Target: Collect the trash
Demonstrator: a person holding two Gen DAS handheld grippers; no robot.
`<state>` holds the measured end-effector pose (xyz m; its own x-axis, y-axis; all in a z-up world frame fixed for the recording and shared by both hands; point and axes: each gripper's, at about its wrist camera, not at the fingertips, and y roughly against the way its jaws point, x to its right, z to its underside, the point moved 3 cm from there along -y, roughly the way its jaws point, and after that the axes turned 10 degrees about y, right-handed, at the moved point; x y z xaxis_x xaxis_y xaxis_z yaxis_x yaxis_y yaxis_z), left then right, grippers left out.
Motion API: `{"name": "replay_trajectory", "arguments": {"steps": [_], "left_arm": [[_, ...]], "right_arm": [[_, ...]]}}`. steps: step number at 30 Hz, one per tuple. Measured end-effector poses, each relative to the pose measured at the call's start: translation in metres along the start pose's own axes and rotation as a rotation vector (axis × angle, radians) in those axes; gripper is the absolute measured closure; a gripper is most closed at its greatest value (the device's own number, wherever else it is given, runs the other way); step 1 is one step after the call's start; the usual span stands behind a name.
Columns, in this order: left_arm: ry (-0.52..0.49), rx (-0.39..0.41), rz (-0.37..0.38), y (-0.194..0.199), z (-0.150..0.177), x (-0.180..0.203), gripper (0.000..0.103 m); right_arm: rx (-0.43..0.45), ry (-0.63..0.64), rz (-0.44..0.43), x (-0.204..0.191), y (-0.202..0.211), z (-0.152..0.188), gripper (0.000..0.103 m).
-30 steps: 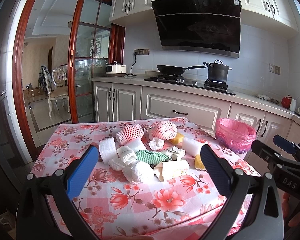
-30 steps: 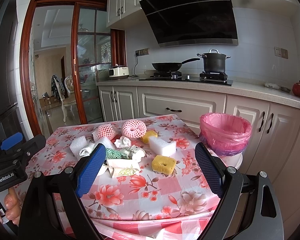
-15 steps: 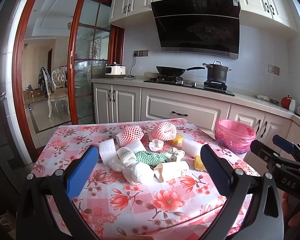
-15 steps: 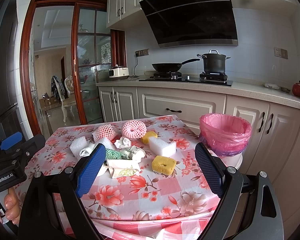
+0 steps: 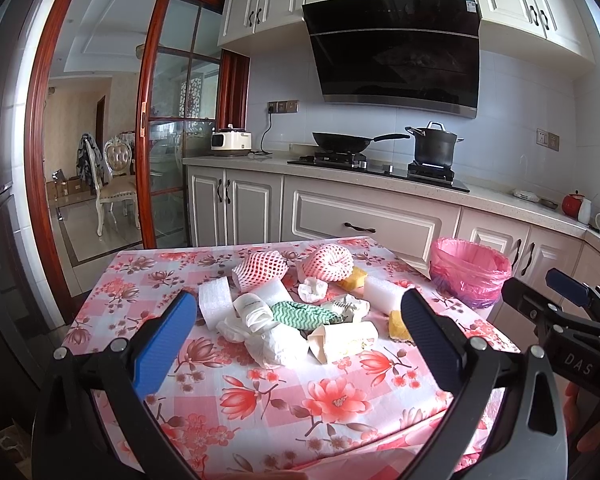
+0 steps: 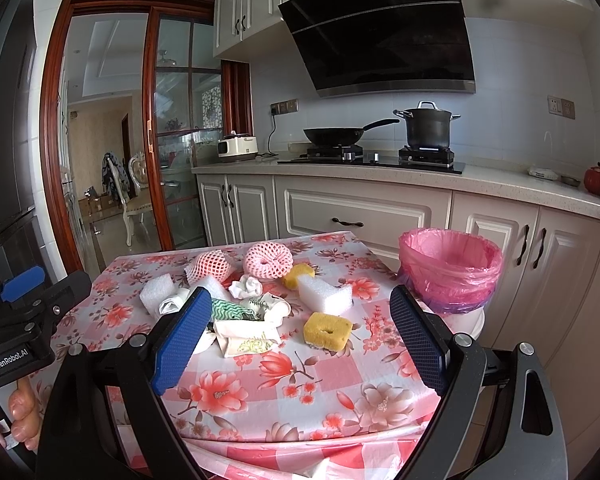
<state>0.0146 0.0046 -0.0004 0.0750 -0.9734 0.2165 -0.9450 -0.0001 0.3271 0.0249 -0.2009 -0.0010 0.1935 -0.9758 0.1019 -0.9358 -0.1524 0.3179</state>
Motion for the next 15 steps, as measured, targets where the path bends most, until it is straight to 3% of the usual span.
{"name": "replay_trajectory", "arguments": {"steps": [15], "left_arm": [[0.000,0.003,0.001,0.0000,-0.0018,0.0003,0.004]], "right_arm": [[0.000,-0.001,0.000,-0.0003,0.0008,0.0004,0.018]]}}
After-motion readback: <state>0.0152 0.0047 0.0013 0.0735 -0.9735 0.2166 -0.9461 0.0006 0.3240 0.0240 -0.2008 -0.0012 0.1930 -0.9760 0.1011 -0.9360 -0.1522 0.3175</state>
